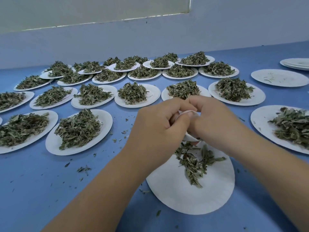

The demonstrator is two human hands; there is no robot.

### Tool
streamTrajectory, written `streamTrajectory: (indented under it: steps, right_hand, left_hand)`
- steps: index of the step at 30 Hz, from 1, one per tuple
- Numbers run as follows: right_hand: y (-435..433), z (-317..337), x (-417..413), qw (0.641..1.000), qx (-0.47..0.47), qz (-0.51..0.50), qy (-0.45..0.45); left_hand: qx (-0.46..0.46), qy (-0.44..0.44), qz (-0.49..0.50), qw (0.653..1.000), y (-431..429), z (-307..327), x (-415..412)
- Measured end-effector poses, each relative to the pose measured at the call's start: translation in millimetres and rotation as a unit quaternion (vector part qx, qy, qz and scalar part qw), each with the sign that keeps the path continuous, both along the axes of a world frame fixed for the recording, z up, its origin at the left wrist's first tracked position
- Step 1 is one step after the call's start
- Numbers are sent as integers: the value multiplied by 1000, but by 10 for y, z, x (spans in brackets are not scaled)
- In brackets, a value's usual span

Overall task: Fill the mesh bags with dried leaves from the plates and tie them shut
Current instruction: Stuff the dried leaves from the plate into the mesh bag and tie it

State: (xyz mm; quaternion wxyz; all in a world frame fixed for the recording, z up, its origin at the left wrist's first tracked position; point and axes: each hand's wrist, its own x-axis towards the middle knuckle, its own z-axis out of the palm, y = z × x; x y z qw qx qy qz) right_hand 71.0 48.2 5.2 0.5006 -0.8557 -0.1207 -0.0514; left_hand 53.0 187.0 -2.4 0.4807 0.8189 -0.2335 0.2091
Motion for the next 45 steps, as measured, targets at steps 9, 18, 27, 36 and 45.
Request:
streamTrajectory:
  steps: [9,18,27,36,45]
  right_hand:
    - [-130,97,-17,971,153,156,97]
    - [-1,3,28,998,55,10,-7]
    - [-197,142,41,994,-96,15,44]
    - [-574,330,-89,905,-361,196,111]
    - [-401,209,-232,885,-426,178,53]
  left_hand:
    - [-37,-19,22,999,44,40,22]
    - [-19,-10,-13,1000,-9,12,-12]
    - [-35,-25,47,998,64,17,53]
    - [-112,-36,118,986,179,57,117]
    - [-93,-44,118,988,172,56,111]
